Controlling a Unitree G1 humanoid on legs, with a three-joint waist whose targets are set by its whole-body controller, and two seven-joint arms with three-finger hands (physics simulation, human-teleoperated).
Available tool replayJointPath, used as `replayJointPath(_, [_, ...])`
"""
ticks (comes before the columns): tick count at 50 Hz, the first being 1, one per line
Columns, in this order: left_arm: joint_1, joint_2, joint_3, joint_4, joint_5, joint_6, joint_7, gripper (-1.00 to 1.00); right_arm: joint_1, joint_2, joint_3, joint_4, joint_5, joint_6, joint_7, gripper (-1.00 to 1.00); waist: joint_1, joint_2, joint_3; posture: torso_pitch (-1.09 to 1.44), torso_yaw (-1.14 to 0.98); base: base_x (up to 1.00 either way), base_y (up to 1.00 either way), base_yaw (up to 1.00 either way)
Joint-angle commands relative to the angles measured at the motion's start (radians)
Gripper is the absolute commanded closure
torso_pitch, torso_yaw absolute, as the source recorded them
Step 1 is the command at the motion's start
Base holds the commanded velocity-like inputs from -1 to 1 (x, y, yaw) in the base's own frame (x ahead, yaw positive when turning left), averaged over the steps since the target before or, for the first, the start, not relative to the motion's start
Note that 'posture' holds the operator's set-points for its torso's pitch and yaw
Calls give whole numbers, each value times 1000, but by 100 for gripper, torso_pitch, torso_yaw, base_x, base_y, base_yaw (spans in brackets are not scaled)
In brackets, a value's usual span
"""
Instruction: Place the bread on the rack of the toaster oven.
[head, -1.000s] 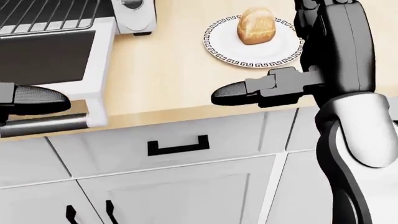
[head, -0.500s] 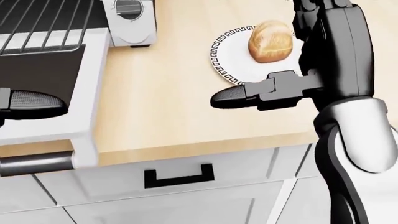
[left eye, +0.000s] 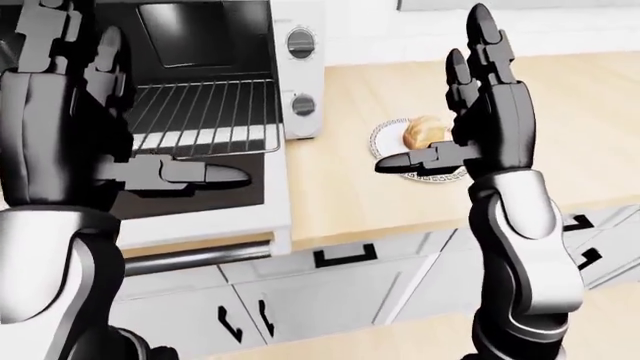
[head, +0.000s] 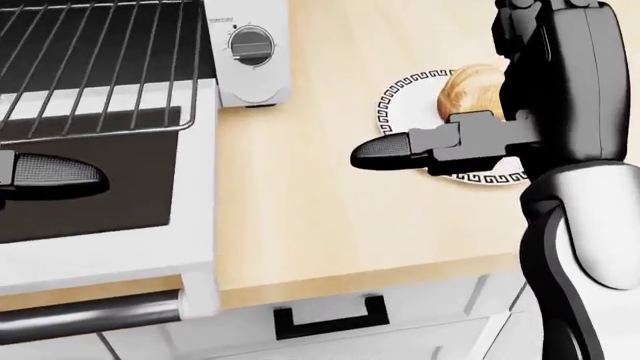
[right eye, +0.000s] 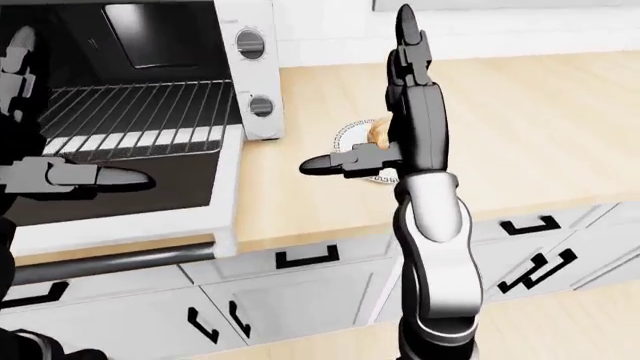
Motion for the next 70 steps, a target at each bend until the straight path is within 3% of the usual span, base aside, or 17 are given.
replayJointPath(1, [-23,9,7,-11,3,-16,1,-100,-26,-6,-3,-20,5,-20,-6,-100,-1,9,-17,0,0,0,0,0])
replayJointPath(5, [-15,7,7,-11,5,-22,2,-100,-22,-7,1,-12,6,-31,-8,-100,11,-14,-19,0,0,0,0,0])
replayJointPath(8, [-17,8,8,-11,5,-20,2,-100,-20,-13,14,-7,-11,-32,-1,-100,26,-57,-30,0,0,0,0,0])
replayJointPath(10, [-17,9,10,-14,4,-18,2,-100,-20,-7,11,-12,-16,-29,2,-100,25,-32,-47,0,0,0,0,5])
replayJointPath(12, [-24,11,9,-11,4,-14,4,-100,-25,-7,10,-9,-21,-28,5,-100,20,-19,-43,0,0,0,0,34])
replayJointPath(20, [-38,15,3,-13,3,-2,5,-100,-26,-7,3,-13,-12,-29,8,-100,13,1,-35,0,0,0,0,52])
replayJointPath(22, [-37,16,3,-16,5,0,4,-100,-21,-8,3,-18,-10,-29,8,-100,9,29,-36,0,0,0,0,61])
replayJointPath(23, [-40,18,5,-19,4,4,3,-100,-14,-7,1,-21,-9,-33,8,-100,11,64,-50,0,0,0,0,62])
replayJointPath(24, [-40,19,4,-19,5,5,3,-100,-12,-7,0,-24,-9,-33,6,-100,21,43,-48,0,0,0,0,62])
replayJointPath(25, [-41,19,5,-20,5,6,2,-100,-11,-7,-1,-27,-8,-31,4,-100,19,51,-46,0,0,0,0,62])
replayJointPath(27, [-36,17,0,-17,10,-2,3,-100,-10,-10,8,-24,-13,-26,7,-100,27,31,-50,0,0,0,0,57])
replayJointPath(28, [-36,15,1,-17,10,-3,2,-100,-13,-3,3,-18,-12,-32,-1,-100,13,13,-30,0,0,0,0,0])
replayJointPath(31, [-33,15,6,-17,11,-5,-3,-100,-13,0,-1,-9,-2,-42,-11,-100,17,-12,-11,0,0,0,0,0])
replayJointPath(34, [-27,14,11,-22,11,-5,-6,-100,-16,-5,-3,-13,0,-40,-18,-100,29,-68,-26,0,0,0,0,0])
replayJointPath(35, [-25,14,13,-22,10,-7,-6,-100,-17,-7,-4,-16,0,-38,-19,-100,28,-43,-18,0,0,0,0,0])
replayJointPath(43, [-22,9,0,-9,18,-23,0,-100,-15,-14,-9,-15,5,-31,-23,-100,6,-11,-35,0,0,0,0,0])
replayJointPath(70, [-20,27,29,-23,-17,-2,11,-100,-78,-218,-164,191,-91,160,-116,-100,10,-27,-41,0,0,0,0,0])
